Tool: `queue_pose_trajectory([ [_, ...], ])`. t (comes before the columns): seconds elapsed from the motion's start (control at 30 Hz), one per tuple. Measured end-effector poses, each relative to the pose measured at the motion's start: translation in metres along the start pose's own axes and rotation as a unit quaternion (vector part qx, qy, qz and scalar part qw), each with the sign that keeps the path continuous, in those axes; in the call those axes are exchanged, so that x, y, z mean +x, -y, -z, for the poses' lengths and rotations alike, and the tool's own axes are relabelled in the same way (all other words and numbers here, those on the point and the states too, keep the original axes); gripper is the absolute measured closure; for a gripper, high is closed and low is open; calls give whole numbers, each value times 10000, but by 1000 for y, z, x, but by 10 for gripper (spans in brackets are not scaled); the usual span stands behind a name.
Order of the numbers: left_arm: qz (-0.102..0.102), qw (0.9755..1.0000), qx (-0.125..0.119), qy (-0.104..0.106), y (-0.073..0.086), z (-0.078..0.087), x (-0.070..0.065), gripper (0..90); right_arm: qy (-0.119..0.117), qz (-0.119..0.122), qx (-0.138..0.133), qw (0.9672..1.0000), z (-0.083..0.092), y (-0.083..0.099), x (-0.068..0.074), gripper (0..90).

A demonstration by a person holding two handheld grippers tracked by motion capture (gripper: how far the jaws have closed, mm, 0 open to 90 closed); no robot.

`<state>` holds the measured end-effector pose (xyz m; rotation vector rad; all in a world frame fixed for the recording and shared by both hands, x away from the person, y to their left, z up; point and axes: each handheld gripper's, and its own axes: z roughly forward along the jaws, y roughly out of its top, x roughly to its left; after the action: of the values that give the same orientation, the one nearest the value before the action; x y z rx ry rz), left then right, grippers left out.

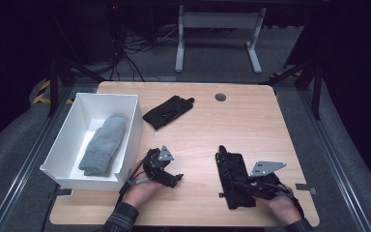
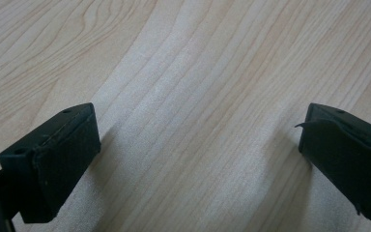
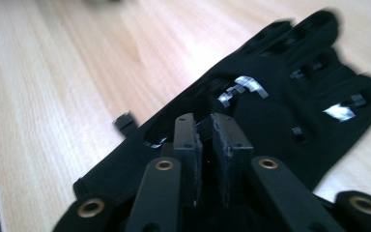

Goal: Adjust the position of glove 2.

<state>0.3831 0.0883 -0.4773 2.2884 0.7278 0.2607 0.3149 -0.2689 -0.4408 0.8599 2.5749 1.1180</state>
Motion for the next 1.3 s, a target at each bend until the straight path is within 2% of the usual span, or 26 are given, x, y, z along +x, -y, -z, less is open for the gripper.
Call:
queue_pose_trajectory([
  [0.1, -10, 10000, 1, -2, 0, 0, 0, 13, 185, -114, -118, 9997, 7, 1, -9, 726],
  [0.2, -10, 10000, -1, -9, 0, 0, 0, 13, 478, -230, -152, 9985, 12, 5, -24, 655],
  [0.33, -5, 10000, -2, 1, 0, 0, 0, 13, 830, -419, -162, 9955, 18, 13, -43, 562],
  [0.43, -5, 10000, -2, 2, 0, 0, 0, 13, 1104, -636, -122, 9918, 21, 22, -58, 477],
  [0.5, 4, 10000, -7, 4, 0, 0, 0, 13, 1189, -829, -127, 9894, 23, 29, -69, 421],
  [0.63, -5, 10000, -2, 6, 0, 0, 0, 13, 1401, -997, -48, 9851, 20, 36, -79, 277],
  [0.77, 52, 10000, 1, -35, -2, 1, 0, 46, 1509, -1088, -39, 9825, 16, 41, -85, 226],
  [0.8, 72, 9999, 62, -54, -3, 3, 1, 90, 1518, -1107, -58, 9822, 15, 42, -85, 216],
  [0.87, 241, 9995, 141, -141, -7, 6, 3, 201, 1550, -1095, -129, 9817, 15, 44, -86, 196],
  [0.9, 304, 9993, 159, -142, -9, 7, 4, 226, 1593, -1070, -127, 9813, 14, 45, -86, 185],
  [0.93, 302, 9994, 142, -110, -12, 8, 5, 287, 1622, -1043, -145, 9811, 14, 46, -85, 174],
  [0.97, 319, 9994, 87, -105, -14, 9, 7, 398, 1631, -1032, -143, 9811, 13, 46, -85, 170],
  [1.07, 431, 9990, -12, -102, -22, 12, 11, 570, 1639, -1034, -132, 9810, 13, 46, -85, 158],
  [1.1, 455, 9989, 35, -98, -25, 12, 12, 638, 1637, -1029, -130, 9810, 13, 46, -85, 155],
  [1.17, 448, 9987, 137, -207, -31, 12, 13, 721, 1634, -1033, -125, 9811, 13, 46, -85, 155],
  [1.23, 567, 9983, 60, -127, -35, 12, 17, 837, 1634, -1031, -123, 9811, 13, 46, -85, 154],
  [1.3, 596, 9980, 129, -170, -39, 12, 21, 894, 1634, -1029, -122, 9811, 13, 46, -85, 153],
])
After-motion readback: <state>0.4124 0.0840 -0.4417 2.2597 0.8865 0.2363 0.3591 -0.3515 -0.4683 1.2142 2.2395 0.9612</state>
